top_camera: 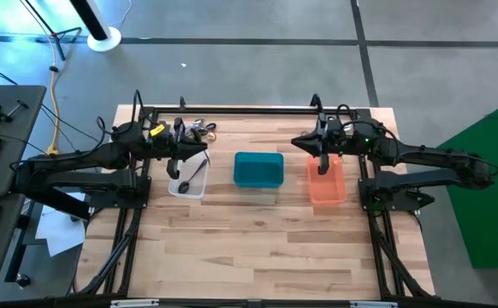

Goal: Sort silverware by color (type)
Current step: Put the black spoon into the transparent bin

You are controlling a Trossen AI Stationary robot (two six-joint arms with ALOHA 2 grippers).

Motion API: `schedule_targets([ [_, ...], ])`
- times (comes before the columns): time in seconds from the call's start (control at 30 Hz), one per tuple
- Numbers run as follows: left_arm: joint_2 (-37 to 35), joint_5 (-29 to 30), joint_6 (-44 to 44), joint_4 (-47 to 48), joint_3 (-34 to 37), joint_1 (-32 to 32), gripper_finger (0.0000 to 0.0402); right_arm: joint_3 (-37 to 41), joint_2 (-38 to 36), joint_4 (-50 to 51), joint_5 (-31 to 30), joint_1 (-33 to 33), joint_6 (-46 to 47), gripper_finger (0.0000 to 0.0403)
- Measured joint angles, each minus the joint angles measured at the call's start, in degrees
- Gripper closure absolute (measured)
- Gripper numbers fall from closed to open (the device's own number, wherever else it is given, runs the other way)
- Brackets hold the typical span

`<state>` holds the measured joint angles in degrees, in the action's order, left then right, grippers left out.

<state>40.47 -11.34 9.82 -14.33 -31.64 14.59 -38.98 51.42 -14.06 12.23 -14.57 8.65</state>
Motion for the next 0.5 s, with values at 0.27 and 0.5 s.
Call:
schedule_targets([
  [0.27,0.0,-0.03,0.0,-0.02,0.0,0.0,0.0401,0.0,0.0,0.0,0.32,0.0,0.35,0.0399],
  [0.5,0.0,-0.06,0.02,-0.04,0.0,0.0,0.0401,0.0,0.0,0.02,0.37,0.0,0.33,0.0402],
])
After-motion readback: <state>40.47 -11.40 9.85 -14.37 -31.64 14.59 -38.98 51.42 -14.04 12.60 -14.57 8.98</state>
